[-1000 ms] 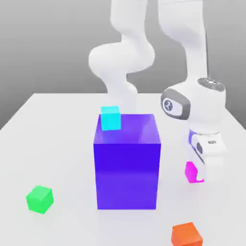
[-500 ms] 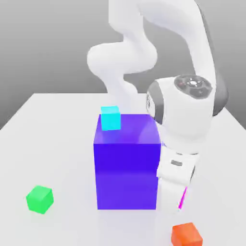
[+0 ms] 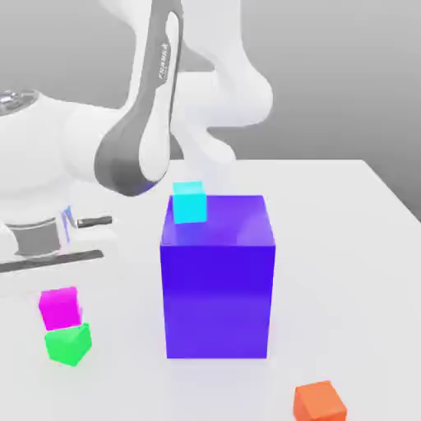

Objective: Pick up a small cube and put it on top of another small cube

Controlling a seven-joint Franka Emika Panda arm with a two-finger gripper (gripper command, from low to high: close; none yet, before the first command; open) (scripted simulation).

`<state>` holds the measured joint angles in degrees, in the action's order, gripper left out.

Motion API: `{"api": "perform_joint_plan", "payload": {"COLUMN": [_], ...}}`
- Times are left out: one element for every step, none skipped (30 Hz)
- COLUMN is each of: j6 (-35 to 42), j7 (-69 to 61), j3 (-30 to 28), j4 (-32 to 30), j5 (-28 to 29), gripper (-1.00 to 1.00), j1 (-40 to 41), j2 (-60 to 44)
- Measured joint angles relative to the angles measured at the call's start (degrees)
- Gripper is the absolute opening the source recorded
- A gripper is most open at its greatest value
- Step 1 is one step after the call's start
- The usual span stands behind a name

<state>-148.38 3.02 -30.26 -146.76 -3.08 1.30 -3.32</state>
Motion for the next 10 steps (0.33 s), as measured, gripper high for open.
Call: {"api": "perform_joint_plan", "payload": {"j6": [-1.5, -3.2, -5.0, -6.7, -8.5, -10.2, -11.7, -11.7, -11.7, -11.7], "j7": [0.4, -0.3, -1.7, -3.4, -5.1, -6.9, -8.4, -8.4, -8.4, -8.4], "j3": [-0.2, 0.1, 0.7, 1.8, 3.6, 5.3, 6.8, 6.8, 6.8, 6.8], "j4": [-1.7, -2.5, -2.9, -2.9, -2.9, -2.7, -2.6, -2.6, -2.6, -2.6], "j5": [0.7, -0.3, -2.3, -4.6, -6.9, -9.5, -11.5, -11.5, -11.5, -11.5], "gripper": [-1.00, -1.00, -1.00, -1.00, -1.00, -1.00, 1.00, 1.00, 1.00, 1.00], "j1": [0.5, 0.6, 0.8, 1.4, 2.7, 4.0, 5.1, 5.1, 5.1, 5.1], "j2": [0.9, 0.2, -1.3, -3.2, -5.2, -7.3, -9.0, -9.0, -9.0, -9.0]}}
